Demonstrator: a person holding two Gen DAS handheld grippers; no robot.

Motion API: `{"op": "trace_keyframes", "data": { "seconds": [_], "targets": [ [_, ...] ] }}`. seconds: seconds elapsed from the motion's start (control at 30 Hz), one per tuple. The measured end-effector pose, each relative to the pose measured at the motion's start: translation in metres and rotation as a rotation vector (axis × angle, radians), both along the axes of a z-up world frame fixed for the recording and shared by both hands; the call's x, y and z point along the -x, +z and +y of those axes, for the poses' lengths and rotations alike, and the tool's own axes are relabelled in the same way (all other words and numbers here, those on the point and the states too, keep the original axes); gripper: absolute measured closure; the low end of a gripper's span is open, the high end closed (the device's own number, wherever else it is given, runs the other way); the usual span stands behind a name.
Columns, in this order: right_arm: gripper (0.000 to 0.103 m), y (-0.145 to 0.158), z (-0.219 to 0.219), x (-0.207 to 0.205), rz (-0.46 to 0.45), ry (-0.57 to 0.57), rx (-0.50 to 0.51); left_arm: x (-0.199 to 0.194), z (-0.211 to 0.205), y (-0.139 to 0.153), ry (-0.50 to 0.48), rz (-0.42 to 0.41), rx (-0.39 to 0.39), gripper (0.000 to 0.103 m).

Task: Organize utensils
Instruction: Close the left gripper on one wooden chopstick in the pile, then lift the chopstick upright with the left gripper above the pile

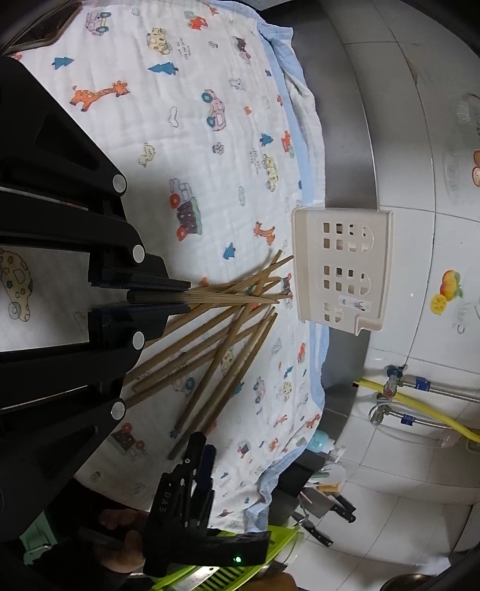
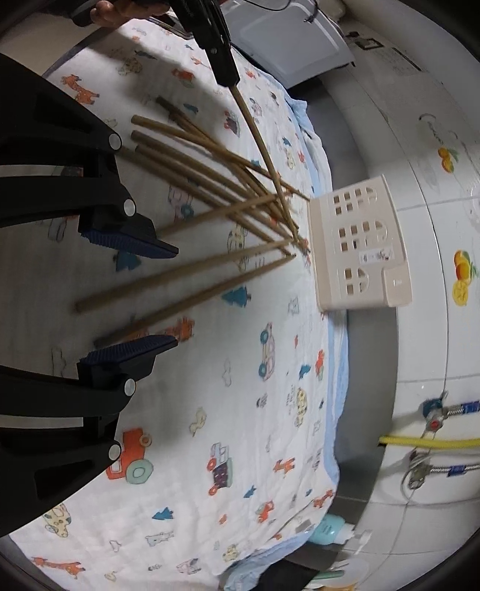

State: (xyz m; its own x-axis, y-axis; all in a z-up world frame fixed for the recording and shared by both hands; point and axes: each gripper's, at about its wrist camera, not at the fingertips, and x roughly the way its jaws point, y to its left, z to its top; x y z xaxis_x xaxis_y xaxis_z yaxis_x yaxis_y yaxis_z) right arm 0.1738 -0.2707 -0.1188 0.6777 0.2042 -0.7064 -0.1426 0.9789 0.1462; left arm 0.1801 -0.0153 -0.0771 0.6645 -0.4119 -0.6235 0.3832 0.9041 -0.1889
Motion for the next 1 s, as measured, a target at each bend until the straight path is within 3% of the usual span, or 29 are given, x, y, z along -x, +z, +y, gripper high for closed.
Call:
{"op": "trace_keyframes", "data": {
  "seconds": [0.2,0.67,1.0],
  "targets": [
    [0.077,-0.005,-0.009,-0.001,0.022,-0.007,0.006,0.005,0.0,0.015,0.001,-0.039,-0.004,0.098],
    [0.092,-0.009,-0.007,0.0,-0.004,0.044,0.088,0.002,-0.003,0.05,0.017,-0.101,-0.006,0.098],
    [0.097,0.048,-0.004,0.014,-0.149,0.066,0.055,-0.005,-0.004,0.08,0.026,-0.146,0.011,0.098]
  ]
}}
